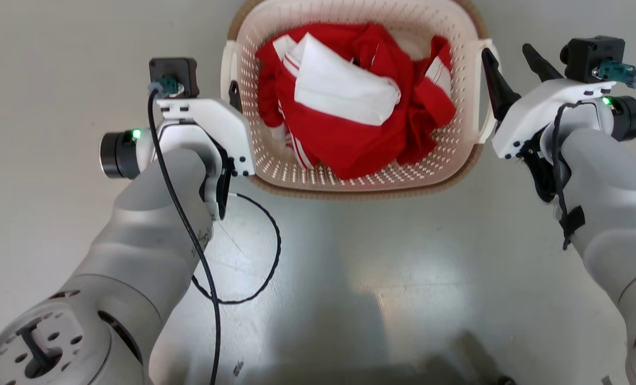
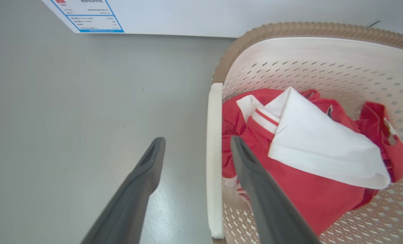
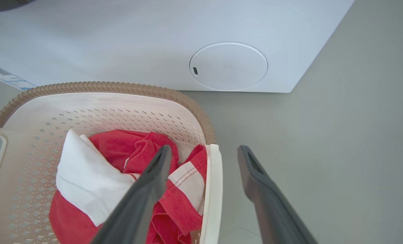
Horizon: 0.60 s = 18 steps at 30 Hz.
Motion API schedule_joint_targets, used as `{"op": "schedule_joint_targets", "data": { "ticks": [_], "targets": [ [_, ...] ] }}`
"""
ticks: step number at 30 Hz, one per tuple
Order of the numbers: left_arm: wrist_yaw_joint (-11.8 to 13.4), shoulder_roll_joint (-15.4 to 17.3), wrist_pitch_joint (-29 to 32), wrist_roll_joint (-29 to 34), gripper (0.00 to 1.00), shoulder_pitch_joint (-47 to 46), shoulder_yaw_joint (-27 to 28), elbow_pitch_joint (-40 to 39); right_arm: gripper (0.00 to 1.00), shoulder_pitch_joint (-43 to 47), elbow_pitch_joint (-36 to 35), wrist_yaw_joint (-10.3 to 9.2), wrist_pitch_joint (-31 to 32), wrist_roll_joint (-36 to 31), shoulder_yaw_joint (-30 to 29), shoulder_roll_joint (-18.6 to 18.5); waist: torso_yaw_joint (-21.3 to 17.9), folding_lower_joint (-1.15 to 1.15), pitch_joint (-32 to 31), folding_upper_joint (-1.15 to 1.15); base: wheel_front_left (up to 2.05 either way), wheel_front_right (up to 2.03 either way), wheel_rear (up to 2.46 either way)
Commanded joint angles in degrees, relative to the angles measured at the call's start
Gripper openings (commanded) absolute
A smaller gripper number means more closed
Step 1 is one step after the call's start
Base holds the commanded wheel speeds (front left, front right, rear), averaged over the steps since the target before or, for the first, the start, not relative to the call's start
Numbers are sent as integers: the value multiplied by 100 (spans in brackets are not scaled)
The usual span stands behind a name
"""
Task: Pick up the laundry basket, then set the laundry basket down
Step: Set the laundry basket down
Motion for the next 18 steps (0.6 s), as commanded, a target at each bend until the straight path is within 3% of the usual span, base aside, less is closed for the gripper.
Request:
{"op": "schedule_joint_targets", "data": {
  "ticks": [1, 8, 18],
  "targets": [
    [-38, 88, -67, -5, 100, 88, 99, 10, 100, 412, -54, 35, -36, -59, -4, -13, 5, 0, -221, 0, 0, 0, 0],
    [44, 75, -82, 371, 100, 323, 563, -178, 100, 712, -137, 35, -36, -389, -333, -43, 57, 0, -923, 0, 0, 0, 0],
    [10, 242, -83, 1439, 100, 1388, 1790, -779, 100, 1448, -388, 35, -36, -1116, -1063, -81, 143, 0, -2264, 0, 0, 0, 0]
  ]
}}
